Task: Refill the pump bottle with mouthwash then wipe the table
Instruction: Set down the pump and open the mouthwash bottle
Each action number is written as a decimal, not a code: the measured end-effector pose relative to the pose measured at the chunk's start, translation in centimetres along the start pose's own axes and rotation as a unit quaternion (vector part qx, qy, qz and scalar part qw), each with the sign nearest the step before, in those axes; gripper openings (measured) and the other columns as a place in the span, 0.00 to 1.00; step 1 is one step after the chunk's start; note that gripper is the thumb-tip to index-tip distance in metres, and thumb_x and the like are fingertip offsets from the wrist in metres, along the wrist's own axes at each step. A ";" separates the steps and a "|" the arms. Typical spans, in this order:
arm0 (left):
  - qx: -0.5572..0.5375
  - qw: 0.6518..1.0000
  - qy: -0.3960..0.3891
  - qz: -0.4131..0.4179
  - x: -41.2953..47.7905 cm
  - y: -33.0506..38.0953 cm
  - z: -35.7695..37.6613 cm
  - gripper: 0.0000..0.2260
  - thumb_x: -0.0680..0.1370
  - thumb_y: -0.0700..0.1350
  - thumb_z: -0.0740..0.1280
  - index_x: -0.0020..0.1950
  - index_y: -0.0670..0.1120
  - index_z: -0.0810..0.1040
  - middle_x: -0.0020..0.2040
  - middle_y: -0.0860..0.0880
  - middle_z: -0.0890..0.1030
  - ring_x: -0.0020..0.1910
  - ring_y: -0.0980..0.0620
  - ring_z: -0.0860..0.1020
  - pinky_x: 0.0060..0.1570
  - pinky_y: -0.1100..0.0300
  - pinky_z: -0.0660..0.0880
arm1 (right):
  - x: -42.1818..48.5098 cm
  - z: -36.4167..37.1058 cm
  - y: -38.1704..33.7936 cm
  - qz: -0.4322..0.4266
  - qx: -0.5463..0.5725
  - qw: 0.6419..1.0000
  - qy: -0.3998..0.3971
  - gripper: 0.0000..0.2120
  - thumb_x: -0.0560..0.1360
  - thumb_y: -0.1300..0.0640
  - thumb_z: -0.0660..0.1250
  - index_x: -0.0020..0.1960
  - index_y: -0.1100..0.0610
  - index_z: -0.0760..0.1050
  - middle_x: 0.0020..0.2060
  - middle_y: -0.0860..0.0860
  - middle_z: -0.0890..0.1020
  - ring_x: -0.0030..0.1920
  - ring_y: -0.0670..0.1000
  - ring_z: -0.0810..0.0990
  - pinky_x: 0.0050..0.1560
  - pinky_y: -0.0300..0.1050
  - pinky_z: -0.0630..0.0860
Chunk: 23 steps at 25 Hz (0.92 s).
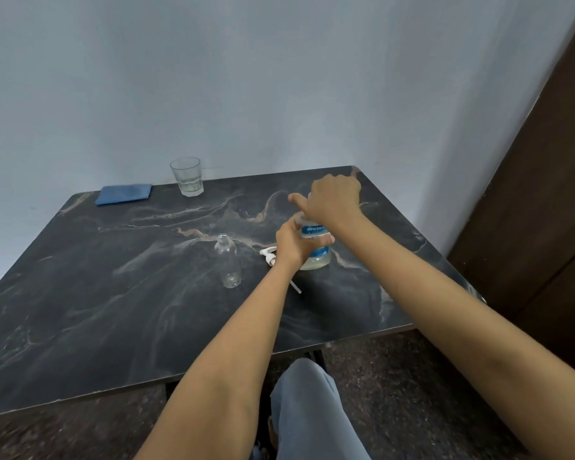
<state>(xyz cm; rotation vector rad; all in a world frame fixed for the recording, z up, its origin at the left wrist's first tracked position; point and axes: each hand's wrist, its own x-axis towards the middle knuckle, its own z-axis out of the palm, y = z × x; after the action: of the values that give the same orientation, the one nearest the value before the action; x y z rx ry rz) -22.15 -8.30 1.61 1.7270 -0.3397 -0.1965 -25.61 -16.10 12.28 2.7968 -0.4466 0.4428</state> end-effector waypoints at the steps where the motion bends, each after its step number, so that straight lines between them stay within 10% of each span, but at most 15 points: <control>1: -0.009 1.000 0.003 -0.016 0.1 -0.1 0.0 0.18 0.61 0.44 0.82 0.45 0.54 0.79 0.39 0.60 0.82 0.41 0.63 0.81 0.46 0.66 0.78 | 0.1 0.4 0.3 -0.025 0.016 0.999 0.012 0.31 0.77 0.35 0.49 0.26 0.56 0.64 0.22 0.50 0.67 0.24 0.49 0.67 0.51 0.51 0.75; 14: 0.001 0.987 -0.158 -0.004 1.7 -0.3 -1.9 0.20 0.61 0.42 0.82 0.51 0.44 0.83 0.45 0.49 0.86 0.46 0.54 0.84 0.45 0.63 0.79 | 4.0 0.5 4.6 -0.433 0.066 0.899 0.017 0.26 0.74 0.41 0.46 0.32 0.59 0.67 0.25 0.52 0.71 0.27 0.53 0.68 0.31 0.46 0.63; 20: 0.102 0.994 0.022 0.030 -0.2 -0.3 1.2 0.12 0.62 0.51 0.78 0.38 0.58 0.76 0.33 0.63 0.78 0.34 0.69 0.76 0.36 0.74 0.69 | 2.5 0.6 0.7 -0.135 -0.050 0.990 -0.017 0.34 0.75 0.31 0.46 0.27 0.57 0.64 0.23 0.50 0.65 0.25 0.49 0.64 0.33 0.39 0.67; 23: 0.082 0.997 0.005 -0.003 0.4 -0.3 1.1 0.12 0.61 0.51 0.79 0.35 0.56 0.77 0.31 0.62 0.78 0.33 0.68 0.77 0.33 0.71 0.70 | 1.2 0.9 0.3 -0.089 -0.020 0.995 0.033 0.25 0.80 0.46 0.51 0.28 0.57 0.65 0.24 0.49 0.63 0.29 0.51 0.67 0.36 0.41 0.67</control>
<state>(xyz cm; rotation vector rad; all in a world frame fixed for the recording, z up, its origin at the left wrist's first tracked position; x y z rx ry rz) -22.10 -9.38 1.14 1.8914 -0.3510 -0.1685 -24.42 -16.94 11.90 2.7430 -0.1883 0.4796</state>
